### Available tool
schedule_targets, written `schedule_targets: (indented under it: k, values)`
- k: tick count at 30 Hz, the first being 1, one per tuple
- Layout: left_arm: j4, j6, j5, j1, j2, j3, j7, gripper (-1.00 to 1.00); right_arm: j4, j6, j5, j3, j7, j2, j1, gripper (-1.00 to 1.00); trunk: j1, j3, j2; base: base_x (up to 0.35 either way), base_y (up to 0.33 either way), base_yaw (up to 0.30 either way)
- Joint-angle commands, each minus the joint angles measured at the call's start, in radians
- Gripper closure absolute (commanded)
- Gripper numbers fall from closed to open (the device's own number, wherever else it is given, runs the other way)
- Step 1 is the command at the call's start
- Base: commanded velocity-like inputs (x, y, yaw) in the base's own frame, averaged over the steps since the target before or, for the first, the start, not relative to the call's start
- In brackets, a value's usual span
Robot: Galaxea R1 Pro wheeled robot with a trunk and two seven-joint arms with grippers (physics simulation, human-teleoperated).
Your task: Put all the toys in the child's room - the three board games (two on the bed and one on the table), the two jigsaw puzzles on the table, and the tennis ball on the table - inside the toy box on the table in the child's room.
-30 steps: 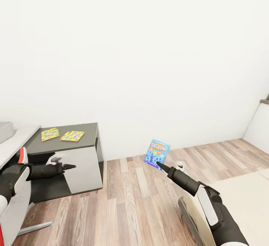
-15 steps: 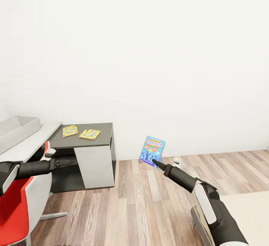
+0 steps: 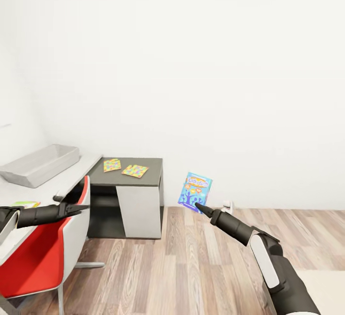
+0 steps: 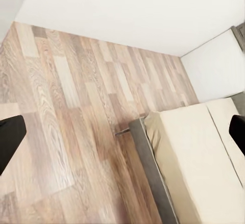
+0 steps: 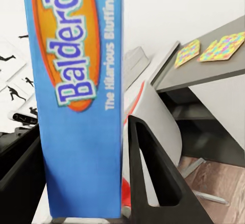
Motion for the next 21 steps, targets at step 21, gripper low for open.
schedule_targets:
  k: [21]
  values:
    - [0.000,0.008,0.002,-0.001,-0.009,-0.002,-0.004,-1.00,-0.001,0.008,0.034,0.000,-0.002,0.003,-0.001,1.00,-0.080,0.080,0.146,0.000,0.000,0.266]
